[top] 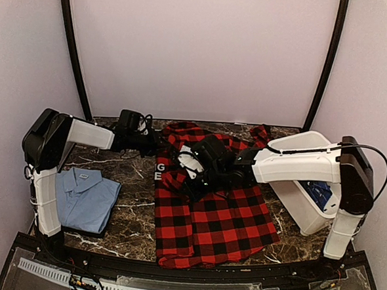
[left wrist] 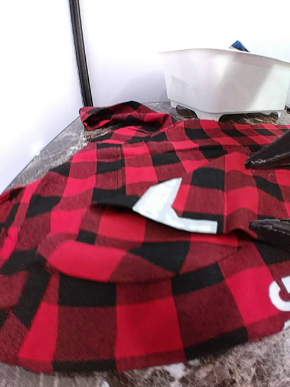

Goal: Fold and stack the long sleeve shirts
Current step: Place the sleeve of the 1/3-folded shirt.

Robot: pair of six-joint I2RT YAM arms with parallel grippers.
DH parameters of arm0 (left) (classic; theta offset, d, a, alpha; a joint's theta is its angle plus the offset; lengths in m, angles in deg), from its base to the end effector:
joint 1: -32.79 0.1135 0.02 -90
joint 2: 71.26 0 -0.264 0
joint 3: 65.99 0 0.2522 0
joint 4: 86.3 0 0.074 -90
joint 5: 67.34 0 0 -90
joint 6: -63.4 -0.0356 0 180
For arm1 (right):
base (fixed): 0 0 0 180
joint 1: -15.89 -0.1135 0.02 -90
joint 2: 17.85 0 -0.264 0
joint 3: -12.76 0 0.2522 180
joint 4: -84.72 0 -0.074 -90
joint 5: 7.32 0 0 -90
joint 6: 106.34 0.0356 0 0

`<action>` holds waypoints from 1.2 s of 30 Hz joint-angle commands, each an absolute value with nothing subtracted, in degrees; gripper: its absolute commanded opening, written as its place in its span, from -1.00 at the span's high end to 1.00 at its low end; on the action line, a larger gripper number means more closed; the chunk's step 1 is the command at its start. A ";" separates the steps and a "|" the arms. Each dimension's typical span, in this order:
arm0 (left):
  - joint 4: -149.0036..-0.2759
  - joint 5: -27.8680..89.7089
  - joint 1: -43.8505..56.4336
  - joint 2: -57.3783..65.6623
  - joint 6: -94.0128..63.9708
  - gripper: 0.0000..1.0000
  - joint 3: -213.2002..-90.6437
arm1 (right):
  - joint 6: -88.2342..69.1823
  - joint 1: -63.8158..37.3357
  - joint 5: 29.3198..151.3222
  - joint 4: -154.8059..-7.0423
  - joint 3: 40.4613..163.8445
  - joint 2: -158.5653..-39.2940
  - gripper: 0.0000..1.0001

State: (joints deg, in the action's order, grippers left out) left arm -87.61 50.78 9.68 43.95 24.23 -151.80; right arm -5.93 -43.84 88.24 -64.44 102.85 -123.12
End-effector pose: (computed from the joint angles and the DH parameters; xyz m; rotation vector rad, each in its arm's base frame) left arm 0.4028 -0.1902 0.1789 -0.2097 2.2534 -1.2551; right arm 0.2031 0.3549 0.2234 -1.0802 2.2362 0.6748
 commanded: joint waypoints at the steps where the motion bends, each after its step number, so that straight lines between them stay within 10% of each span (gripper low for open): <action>1: -86.93 50.18 10.21 41.06 23.63 0.46 -147.21 | -6.37 -46.51 89.61 -64.45 101.22 -124.29 1.00; 36: -89.21 52.03 10.38 42.13 23.06 0.46 -144.70 | 0.21 -52.15 93.65 -69.18 91.61 -120.72 1.00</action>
State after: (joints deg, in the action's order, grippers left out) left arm -88.15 51.17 10.18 43.34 23.59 -145.53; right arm -0.81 -50.98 92.13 -67.41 91.27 -121.51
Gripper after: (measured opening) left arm 0.268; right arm 0.006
